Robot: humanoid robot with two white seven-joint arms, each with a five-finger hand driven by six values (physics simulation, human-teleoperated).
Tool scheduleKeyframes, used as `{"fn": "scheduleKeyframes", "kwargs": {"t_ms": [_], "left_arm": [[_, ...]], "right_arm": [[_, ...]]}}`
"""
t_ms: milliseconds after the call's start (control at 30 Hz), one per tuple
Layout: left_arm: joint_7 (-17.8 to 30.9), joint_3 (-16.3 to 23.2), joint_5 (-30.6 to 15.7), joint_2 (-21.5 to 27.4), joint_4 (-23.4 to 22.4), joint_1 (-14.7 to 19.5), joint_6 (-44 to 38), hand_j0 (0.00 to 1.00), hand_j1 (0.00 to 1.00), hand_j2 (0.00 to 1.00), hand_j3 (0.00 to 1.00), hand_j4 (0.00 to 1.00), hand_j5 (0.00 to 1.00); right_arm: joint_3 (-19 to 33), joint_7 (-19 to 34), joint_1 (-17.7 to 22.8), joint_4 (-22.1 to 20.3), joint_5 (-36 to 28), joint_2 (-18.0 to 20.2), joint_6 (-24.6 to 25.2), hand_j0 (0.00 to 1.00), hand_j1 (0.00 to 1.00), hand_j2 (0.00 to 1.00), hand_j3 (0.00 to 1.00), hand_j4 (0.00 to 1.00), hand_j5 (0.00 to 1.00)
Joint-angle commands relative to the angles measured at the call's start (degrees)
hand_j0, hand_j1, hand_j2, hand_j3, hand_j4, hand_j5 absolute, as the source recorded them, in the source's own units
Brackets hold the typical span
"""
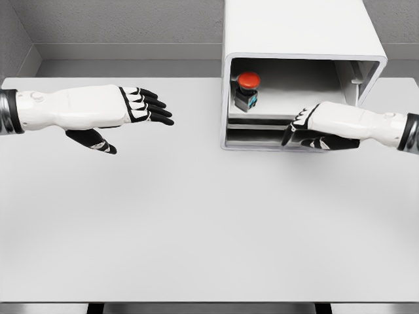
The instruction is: Slide open multi-storey tabletop storage cabinets and put open load switch and slide close multi-storey tabletop storage cabinets
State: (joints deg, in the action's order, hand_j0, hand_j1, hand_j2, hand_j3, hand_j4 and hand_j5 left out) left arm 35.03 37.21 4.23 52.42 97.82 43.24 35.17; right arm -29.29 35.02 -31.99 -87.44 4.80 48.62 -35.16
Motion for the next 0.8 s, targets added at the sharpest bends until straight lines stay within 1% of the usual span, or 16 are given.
{"fn": "scheduleKeyframes", "kwargs": {"t_ms": [0,233,367,400,433,500,533,567,600,667,700,733,767], "left_arm": [[0.0,0.0,-0.4,0.0,0.0,0.0,-0.2,1.00,1.00,1.00,1.00,1.00,1.00],[0.0,0.0,-0.4,0.0,0.0,0.0,-0.2,1.00,1.00,1.00,1.00,1.00,1.00],[0.0,0.0,-0.4,0.0,0.0,0.0,-0.2,1.00,1.00,1.00,1.00,1.00,1.00],[0.0,0.0,-0.4,0.0,0.0,0.0,-0.2,1.00,1.00,1.00,1.00,1.00,1.00],[0.0,0.0,-0.4,0.0,0.0,0.0,-0.2,1.00,1.00,1.00,1.00,1.00,1.00],[0.0,0.0,-0.3,0.0,0.0,0.0,-0.2,1.00,1.00,1.00,1.00,1.00,1.00],[0.0,0.0,-0.4,0.0,0.0,0.0,-0.2,1.00,1.00,1.00,1.00,1.00,1.00],[0.0,0.0,-0.4,0.0,0.0,0.0,-0.2,1.00,1.00,1.00,1.00,1.00,1.00],[0.0,0.5,-0.4,-0.2,-0.3,-0.1,-0.2,1.00,1.00,1.00,1.00,1.00,1.00],[0.0,0.8,-0.2,-0.2,-1.6,-0.4,-0.2,1.00,1.00,1.00,1.00,1.00,1.00],[0.0,0.8,0.0,-0.1,-3.2,-0.9,-0.2,1.00,1.00,1.00,1.00,1.00,1.00],[0.0,1.0,0.2,-0.2,-5.3,-1.3,-0.2,1.00,1.00,1.00,1.00,1.00,1.00],[0.0,3.3,0.1,-0.2,-8.3,-1.8,-0.2,1.00,1.00,1.00,1.00,1.00,1.00]], "right_arm": [[0.0,0.0,-0.2,0.6,-0.4,-0.3,0.2,0.58,0.58,0.58,0.58,0.58,0.58],[0.1,0.0,-1.0,0.4,-0.2,-0.2,0.2,0.58,0.58,0.58,0.58,0.58,0.58],[0.5,0.0,-1.0,-0.1,-0.3,0.3,0.2,0.60,0.60,0.60,0.60,0.60,0.60],[1.0,0.0,-0.4,-2.8,-0.5,1.0,0.2,0.61,0.61,0.61,0.61,0.61,0.61],[2.1,0.0,0.1,-4.7,-0.6,2.0,0.2,0.62,0.62,0.62,0.62,0.62,0.62],[5.0,0.0,2.5,-9.7,-0.6,2.4,0.2,0.64,0.64,0.64,0.64,0.64,0.64],[5.5,0.0,3.0,-11.1,-0.6,3.0,0.2,0.67,0.67,0.67,0.67,0.67,0.67],[6.3,0.0,3.1,-11.7,-0.7,3.6,0.2,0.73,0.73,0.73,0.73,0.73,0.73],[8.4,0.0,4.4,-12.1,-0.7,4.6,0.2,0.82,0.82,0.82,0.82,0.82,0.82],[10.5,0.0,6.4,-13.0,-0.8,5.2,0.2,1.00,1.00,1.00,1.00,1.00,1.00],[10.4,0.0,6.9,-13.2,-0.8,5.3,0.2,1.00,1.00,1.00,1.00,1.00,1.00],[10.3,0.0,8.6,-13.3,-0.8,5.7,0.2,1.00,1.00,1.00,1.00,1.00,1.00],[10.0,0.0,11.4,-13.3,-0.8,6.0,0.2,1.00,1.00,1.00,1.00,1.00,1.00]]}}
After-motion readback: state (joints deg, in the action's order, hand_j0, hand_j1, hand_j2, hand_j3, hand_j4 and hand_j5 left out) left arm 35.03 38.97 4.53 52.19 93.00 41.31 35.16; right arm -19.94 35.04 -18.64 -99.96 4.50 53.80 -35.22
